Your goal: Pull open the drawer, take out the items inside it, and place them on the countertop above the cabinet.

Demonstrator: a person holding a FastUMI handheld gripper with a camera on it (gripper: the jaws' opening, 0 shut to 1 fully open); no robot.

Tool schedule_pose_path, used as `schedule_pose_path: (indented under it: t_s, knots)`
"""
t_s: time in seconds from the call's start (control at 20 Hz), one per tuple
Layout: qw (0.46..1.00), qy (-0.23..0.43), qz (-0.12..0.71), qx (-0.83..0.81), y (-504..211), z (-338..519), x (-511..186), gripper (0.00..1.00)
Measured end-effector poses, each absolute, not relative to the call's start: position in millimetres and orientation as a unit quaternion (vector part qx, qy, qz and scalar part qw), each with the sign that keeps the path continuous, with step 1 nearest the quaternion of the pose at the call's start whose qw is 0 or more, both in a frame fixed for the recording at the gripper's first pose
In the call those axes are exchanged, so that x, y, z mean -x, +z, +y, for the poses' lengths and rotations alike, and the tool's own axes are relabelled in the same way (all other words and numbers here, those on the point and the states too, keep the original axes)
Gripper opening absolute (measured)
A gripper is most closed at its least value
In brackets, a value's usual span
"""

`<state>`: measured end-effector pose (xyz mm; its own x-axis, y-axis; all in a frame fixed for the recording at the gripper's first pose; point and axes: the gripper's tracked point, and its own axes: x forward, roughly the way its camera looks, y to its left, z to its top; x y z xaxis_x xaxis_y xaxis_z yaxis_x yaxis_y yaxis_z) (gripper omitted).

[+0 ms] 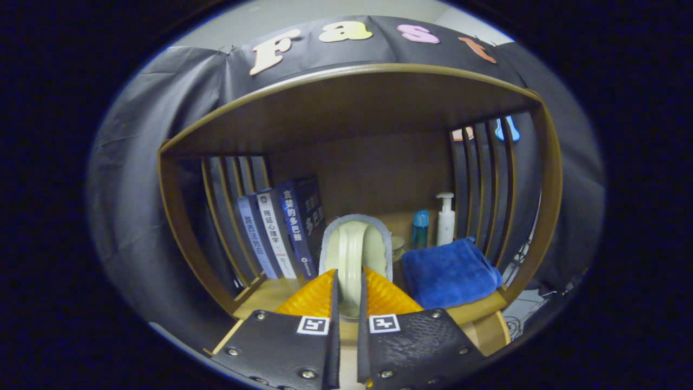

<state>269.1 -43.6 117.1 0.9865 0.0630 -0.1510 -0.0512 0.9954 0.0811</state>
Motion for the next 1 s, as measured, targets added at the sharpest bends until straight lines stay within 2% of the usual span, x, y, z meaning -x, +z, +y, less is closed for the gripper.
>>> schedule_pose_path:
  t_s: [0.3,0.65,1.0]
  knots:
    - [0.991,0.003,0.137,-0.001,54,-49,-314,0.13]
    - [0.977,0.009,0.211,-0.032,-6,-41,-331,0.13]
    - [0.976,0.0,0.206,-0.067,-11,-40,-352,0.16]
